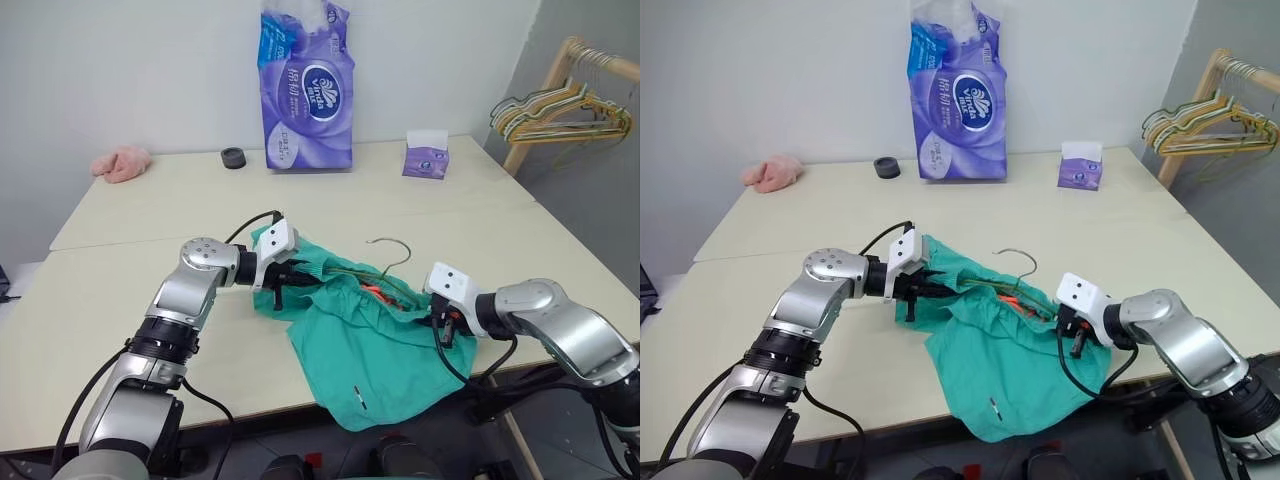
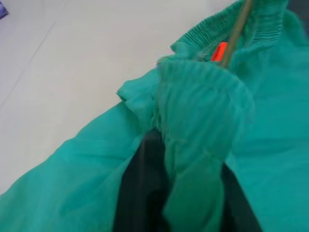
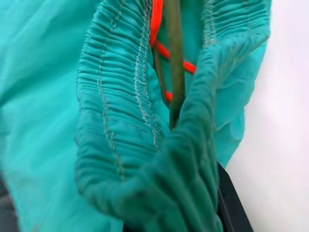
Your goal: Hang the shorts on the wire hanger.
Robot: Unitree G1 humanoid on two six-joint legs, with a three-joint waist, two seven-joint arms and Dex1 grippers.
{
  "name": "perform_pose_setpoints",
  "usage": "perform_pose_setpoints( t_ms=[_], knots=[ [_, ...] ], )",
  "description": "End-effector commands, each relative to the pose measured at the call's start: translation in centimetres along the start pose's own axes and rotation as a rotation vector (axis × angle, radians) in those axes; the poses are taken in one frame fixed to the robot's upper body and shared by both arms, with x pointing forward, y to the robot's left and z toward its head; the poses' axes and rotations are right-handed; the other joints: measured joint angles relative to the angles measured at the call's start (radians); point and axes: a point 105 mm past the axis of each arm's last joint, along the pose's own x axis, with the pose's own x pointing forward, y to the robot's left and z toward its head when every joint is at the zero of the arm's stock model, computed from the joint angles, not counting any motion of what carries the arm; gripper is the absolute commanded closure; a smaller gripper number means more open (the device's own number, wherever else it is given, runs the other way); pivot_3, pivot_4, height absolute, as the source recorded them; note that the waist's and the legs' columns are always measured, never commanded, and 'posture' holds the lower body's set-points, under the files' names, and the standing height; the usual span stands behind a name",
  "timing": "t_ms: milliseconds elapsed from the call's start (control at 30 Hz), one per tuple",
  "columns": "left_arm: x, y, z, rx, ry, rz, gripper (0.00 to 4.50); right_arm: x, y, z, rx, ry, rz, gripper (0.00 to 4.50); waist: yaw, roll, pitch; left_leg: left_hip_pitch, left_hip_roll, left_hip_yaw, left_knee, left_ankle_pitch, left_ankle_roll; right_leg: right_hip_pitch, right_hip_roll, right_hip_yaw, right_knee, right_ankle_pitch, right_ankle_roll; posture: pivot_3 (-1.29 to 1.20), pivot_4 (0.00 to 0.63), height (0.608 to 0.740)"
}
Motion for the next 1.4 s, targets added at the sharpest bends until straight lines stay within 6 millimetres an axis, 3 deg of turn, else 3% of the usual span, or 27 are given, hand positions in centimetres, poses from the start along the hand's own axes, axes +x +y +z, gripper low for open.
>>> perform_pose_setpoints(
  t_ms=[33, 100, 367, 633, 767, 900, 1100, 1267, 1400],
  knots=[
    [-0.8, 0.6, 0.6, 0.044, -0.01, 0.014, 2.68, -1.8, -0.8, 1.2, -0.036, -0.032, -0.054, 4.5, -0.001, 0.0, 0.0, 0.0, 0.0, 0.0, 0.0, 0.0, 0.0, 0.0, 0.0, 0.0, 0.0, 0.0, 0.0, -0.19, 0.017, 0.74],
    [-1.1, 1.2, 0.6, 0.048, -0.008, 0.023, 2.05, -2.5, -0.5, 1.0, -0.061, -0.013, -0.048, 4.5, -0.001, 0.0, 0.0, 0.0, 0.0, 0.0, 0.0, 0.0, 0.0, 0.0, 0.0, 0.0, 0.0, 0.0, 0.0, -0.2, 0.016, 0.74],
    [-1.4, 3.7, 1.4, 0.046, -0.07, 0.124, 2.05, -4.4, 0.1, 0.4, -0.051, 0.014, -0.039, 4.5, 0.0, 0.0, 0.0, 0.0, 0.0, 0.0, 0.0, 0.0, 0.0, 0.0, 0.0, -0.001, -0.001, 0.0, 0.0, -0.22, 0.012, 0.74],
    [-1.4, 4.5, 2.5, 0.088, -0.121, 0.18, 2.05, -7.9, 0.3, -1.7, 0.151, 0.029, -0.111, 4.5, 0.001, 0.0, 0.0, -0.001, 0.0, 0.0, 0.0, 0.0, 0.0, 0.0, 0.0, -0.001, -0.001, 0.0, 0.0, -0.24, 0.009, 0.74],
    [-0.4, 3.2, 3.4, 0.09, -0.156, 0.105, 2.05, -9.4, 0.7, -3.5, 0.294, 0.028, -0.168, 4.5, -0.001, 0.0, 0.0, -0.001, 0.0, 0.0, 0.0, 0.0, 0.0, 0.0, 0.0, -0.001, -0.001, 0.0, 0.0, -0.27, 0.022, 0.74],
    [1.5, 1.0, 5.3, 0.057, -0.235, 0.0, 2.05, -10.3, 1.9, -5.2, 0.57, -0.021, -0.221, 4.5, -0.004, 0.0, 0.0, -0.001, 0.0, 0.0, 0.0, 0.0, 0.0, 0.001, 0.0, 0.0, -0.001, 0.0, 0.0, -0.31, 0.05, 0.74],
    [3.5, -1.8, 8.1, 0.074, -0.307, -0.092, 2.05, -11.1, 2.8, -5.5, 0.757, -0.15, -0.31, 4.5, -0.022, 0.005, 0.005, 0.0, 0.0, 0.0, 0.0, 0.0, 0.001, 0.001, 0.0, 0.001, 0.0, 0.0, 0.001, -0.37, 0.09, 0.74],
    [6.8, -4.5, 11.6, 0.16, -0.382, -0.191, 2.05, -13.4, 1.7, -6.2, 0.888, -0.3, -0.476, 4.5, -0.037, 0.013, 0.025, 0.0, -0.001, 0.003, 0.0, -0.001, 0.002, 0.002, 0.0, 0.003, -0.001, -0.001, 0.002, -0.42, 0.129, 0.74],
    [8.3, -5.6, 13.8, 0.174, -0.44, -0.224, 2.05, -16.2, 0.7, -6.1, 0.976, -0.352, -0.595, 4.5, -0.068, 0.014, 0.046, 0.0, -0.001, 0.004, 0.0, -0.002, 0.004, 0.003, 0.001, 0.005, -0.001, -0.002, 0.003, -0.45, 0.144, 0.74]
  ],
)
